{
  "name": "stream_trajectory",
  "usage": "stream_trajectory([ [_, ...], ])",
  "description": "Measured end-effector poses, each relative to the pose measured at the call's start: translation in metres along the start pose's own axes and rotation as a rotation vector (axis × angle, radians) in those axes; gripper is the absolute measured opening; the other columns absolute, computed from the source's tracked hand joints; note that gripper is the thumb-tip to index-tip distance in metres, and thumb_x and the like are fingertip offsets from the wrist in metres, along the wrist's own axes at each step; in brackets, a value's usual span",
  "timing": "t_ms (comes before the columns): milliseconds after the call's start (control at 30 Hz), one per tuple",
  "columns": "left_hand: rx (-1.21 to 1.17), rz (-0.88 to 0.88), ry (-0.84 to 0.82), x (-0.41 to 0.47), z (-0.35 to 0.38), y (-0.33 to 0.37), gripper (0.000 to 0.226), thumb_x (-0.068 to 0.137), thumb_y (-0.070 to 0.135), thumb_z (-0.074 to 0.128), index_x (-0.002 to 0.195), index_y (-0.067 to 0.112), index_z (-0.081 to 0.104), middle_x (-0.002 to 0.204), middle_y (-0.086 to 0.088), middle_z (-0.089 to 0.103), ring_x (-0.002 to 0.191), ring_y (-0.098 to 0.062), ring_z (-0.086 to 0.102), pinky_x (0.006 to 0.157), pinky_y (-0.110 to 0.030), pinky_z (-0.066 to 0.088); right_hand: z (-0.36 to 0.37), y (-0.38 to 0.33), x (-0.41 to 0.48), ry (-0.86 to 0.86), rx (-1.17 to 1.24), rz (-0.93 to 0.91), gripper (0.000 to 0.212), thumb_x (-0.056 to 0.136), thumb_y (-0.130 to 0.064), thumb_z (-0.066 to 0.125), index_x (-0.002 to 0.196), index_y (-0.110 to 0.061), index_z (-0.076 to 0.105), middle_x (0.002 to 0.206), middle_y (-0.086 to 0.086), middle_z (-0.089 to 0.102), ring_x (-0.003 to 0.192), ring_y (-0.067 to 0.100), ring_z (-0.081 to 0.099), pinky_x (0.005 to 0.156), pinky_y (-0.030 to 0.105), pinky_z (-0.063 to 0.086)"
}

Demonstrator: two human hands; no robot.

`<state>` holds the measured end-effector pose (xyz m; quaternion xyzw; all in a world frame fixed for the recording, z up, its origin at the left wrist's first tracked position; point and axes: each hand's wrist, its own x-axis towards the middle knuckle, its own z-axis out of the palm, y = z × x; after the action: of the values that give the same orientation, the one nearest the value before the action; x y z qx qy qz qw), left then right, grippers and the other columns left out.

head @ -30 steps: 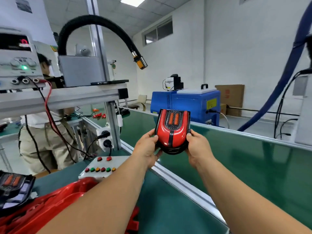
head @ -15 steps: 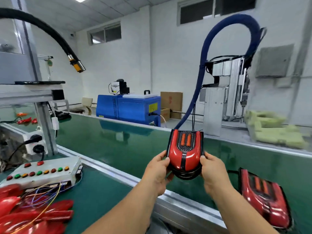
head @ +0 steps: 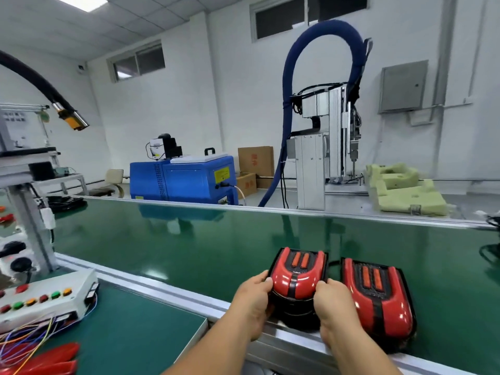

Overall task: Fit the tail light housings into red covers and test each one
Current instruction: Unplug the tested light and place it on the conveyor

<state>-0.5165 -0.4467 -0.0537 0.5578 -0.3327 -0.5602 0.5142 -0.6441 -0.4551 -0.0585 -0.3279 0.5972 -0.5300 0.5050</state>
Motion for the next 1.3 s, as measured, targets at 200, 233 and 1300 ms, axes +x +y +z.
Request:
stream_trajectory([
  [200,0.204,0.034,-0.092,0.005,0.003,-0.003,0.036,0.103,0.01,0.039,0.108,0.024,0.072,0.098,-0.003,0.077,0.093,-0.018,0.072,0.072,-0.028,0.055,0.009,0.007,-0.007,0.057,0.112,0.058,0.035,0.097,-0.005,0.039,0.132,-0.004,0.046,0.133,0.017,0.052,0.119,0.034,0.05,0.104,0.047,0.038],
  [233,0.256,0.05,-0.09,0.005,0.004,-0.003,0.037,0.103,0.011,0.039,0.109,0.024,0.072,0.099,-0.002,0.077,0.096,-0.019,0.071,0.073,-0.028,0.054,0.009,0.008,-0.009,0.065,0.125,0.064,0.044,0.099,-0.007,0.039,0.142,-0.004,0.038,0.142,0.017,0.046,0.127,0.035,0.046,0.109,0.048,0.035],
  [1300,0.417,0.375,0.954,-0.15,-0.233,0.066,0.042,0.096,0.029,0.052,0.137,0.029,0.048,0.142,-0.003,0.041,0.131,-0.022,0.04,0.112,-0.042,0.031,0.224,0.02,-0.182,-0.605,-0.099,-0.585,0.046,0.102,-0.023,0.046,0.144,-0.005,0.043,0.148,0.006,0.046,0.132,0.017,0.045,0.102,0.022,0.028],
])
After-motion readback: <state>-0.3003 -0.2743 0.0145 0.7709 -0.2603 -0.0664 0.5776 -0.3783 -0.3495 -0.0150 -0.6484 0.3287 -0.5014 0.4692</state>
